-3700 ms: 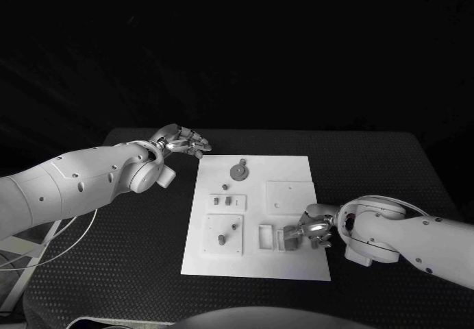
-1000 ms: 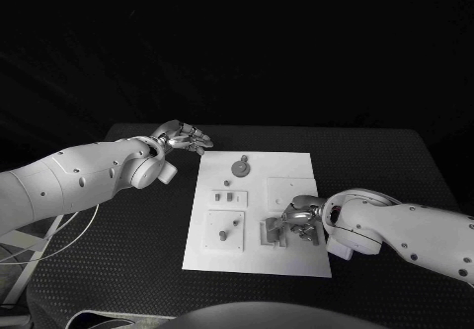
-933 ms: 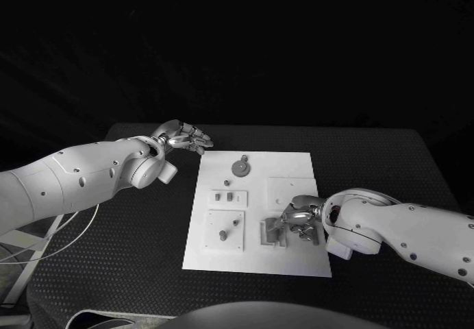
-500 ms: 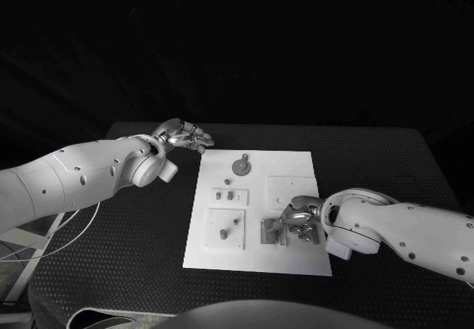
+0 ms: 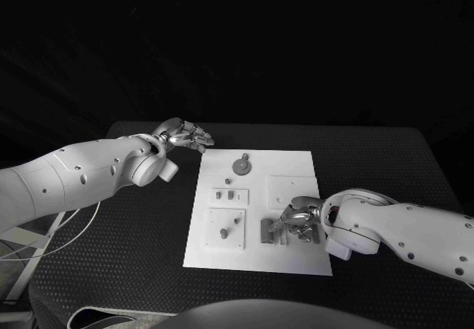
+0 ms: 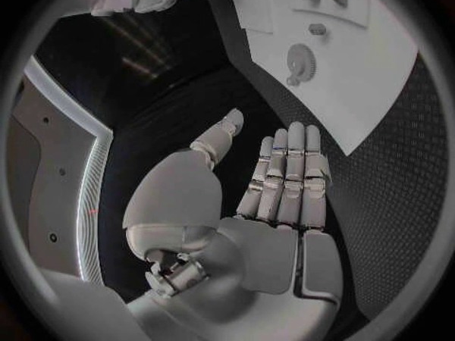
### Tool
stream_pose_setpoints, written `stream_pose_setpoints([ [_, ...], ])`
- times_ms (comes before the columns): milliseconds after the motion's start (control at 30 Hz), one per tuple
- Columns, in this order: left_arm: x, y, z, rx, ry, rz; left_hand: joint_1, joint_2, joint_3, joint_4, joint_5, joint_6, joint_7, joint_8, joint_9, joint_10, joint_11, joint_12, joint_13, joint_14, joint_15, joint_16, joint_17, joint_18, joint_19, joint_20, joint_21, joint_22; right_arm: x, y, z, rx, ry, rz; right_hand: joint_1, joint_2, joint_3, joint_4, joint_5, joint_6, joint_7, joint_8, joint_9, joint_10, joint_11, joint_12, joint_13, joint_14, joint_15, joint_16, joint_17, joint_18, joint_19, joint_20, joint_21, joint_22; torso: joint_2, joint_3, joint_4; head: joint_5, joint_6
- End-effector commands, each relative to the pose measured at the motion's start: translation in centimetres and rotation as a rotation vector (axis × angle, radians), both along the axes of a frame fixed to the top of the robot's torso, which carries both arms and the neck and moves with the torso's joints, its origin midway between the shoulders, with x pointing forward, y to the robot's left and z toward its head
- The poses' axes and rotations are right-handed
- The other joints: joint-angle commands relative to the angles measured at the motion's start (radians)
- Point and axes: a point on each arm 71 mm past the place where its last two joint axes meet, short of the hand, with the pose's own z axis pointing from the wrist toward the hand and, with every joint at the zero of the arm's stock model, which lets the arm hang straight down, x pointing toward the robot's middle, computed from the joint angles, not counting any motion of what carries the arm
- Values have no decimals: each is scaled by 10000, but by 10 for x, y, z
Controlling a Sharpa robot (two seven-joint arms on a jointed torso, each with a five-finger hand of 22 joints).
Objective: Assemble the parts on the task board
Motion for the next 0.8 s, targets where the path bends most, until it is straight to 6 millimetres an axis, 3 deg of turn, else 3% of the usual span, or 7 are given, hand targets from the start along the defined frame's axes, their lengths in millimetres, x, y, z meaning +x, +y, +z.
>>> stream_pose_setpoints([
  [33, 0, -2, 1, -126, -6, -148, -110, 29, -45, -5, 10, -77, -15, 50, -10, -2, 16, 11, -16, 43, 11, -45, 14, -37, -32, 72, 51, -15, 0, 0, -1, -103, -45, 20, -125, -96, -35, 50, 29, -34, 54, -68, -20, -109, 6, -57, -19, -93, 11, -71, -26, 467, 9, 0, -55, 137, -2, -4, 1, 4, -4],
  [500, 0, -2, 1, -122, -7, -135, -120, 32, -43, -1, 10, -81, -13, 49, -14, -3, 17, 11, -17, 45, 11, -53, 24, -37, -32, 72, 52, -17, 0, -1, 0, -40, -206, 19, -465, -593, 106, 230, 29, -91, 87, -171, -18, -162, 38, -73, -48, -161, 41, -95, -114, 467, 16, -9, -110, 117, -1, -1, -2, 6, -2],
  [800, 0, -1, 1, -117, -26, -116, -123, 35, -40, 0, 10, -82, -13, 50, -15, -3, 17, 11, -17, 46, 11, -58, 30, -37, -33, 72, 52, -19, 0, -12, 10, -59, -902, 35, -453, -724, 206, 240, 30, -70, 81, -178, -1, -156, 32, -61, -53, -144, 35, -83, -100, 467, 43, -31, -111, 119, -7, 5, -5, -14, 48],
])
